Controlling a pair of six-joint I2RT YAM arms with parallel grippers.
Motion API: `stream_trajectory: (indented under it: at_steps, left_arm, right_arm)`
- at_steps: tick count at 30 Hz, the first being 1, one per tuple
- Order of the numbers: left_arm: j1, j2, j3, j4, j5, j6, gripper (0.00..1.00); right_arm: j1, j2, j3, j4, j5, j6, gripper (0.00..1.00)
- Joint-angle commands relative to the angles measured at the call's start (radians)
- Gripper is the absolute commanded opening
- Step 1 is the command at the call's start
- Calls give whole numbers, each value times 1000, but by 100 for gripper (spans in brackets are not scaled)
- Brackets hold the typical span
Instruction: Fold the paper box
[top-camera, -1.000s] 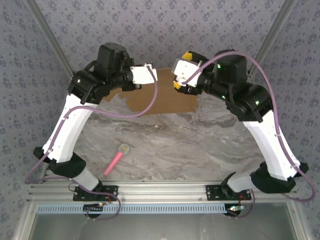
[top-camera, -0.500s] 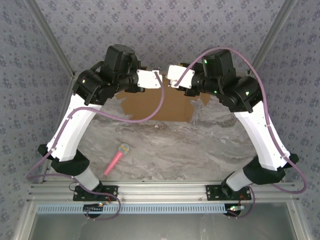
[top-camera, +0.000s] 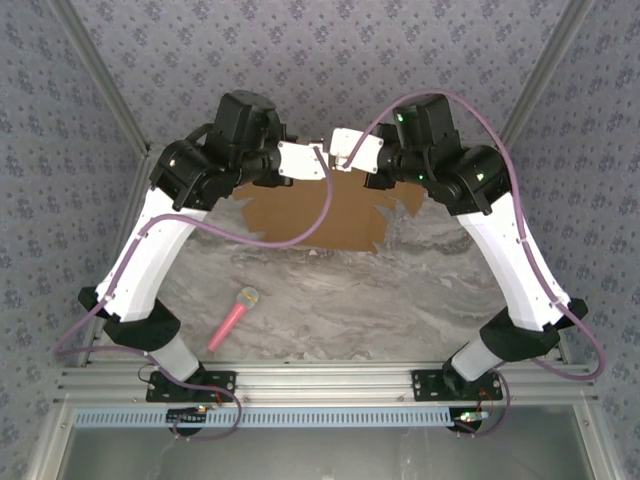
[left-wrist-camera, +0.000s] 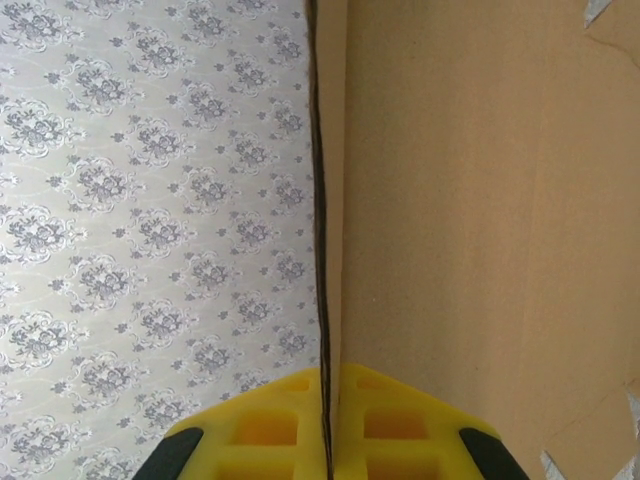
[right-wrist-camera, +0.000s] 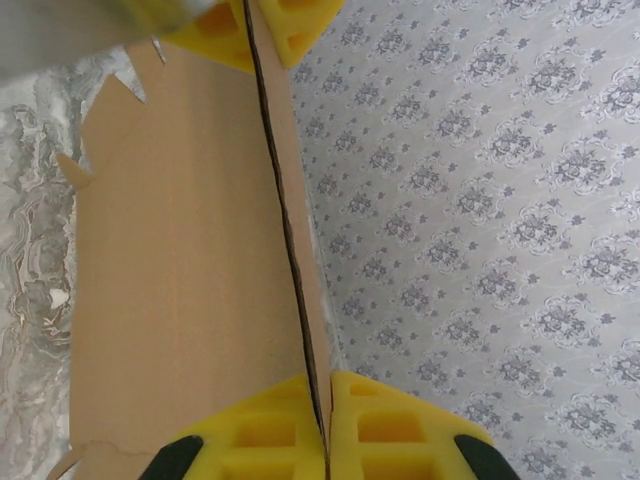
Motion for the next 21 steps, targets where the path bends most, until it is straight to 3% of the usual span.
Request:
stream_trajectory:
  at_steps: [1,3,5,8,11,16,21]
  left_arm:
    - [3,-3,24,13,1,-25,2]
    - [14,-9,24,15,22,-45,10]
    - [29,-20,25,17,58,-70,30]
    - [76,-51,16,20,154,-121,48]
    - [158,-120,-57,66,272,-193,58]
    - [389,-320,-394,305,548,-354,72]
    - [601,-404,-620,493,779,-519,77]
  right_arm:
    - [-34,-54,-43,-7,-22,-38,0]
    - [-55,-81,-83,14,-58,-23,0]
    - [-82,-106,-118,26,-91,-3,0]
    - [-110,-145,-175,47,-127,19,0]
    - [-150,-172,-207,65,-168,51,0]
    - [-234,-220,-276,99,-271,95,0]
    - [-297,-245,-309,117,-354,125,0]
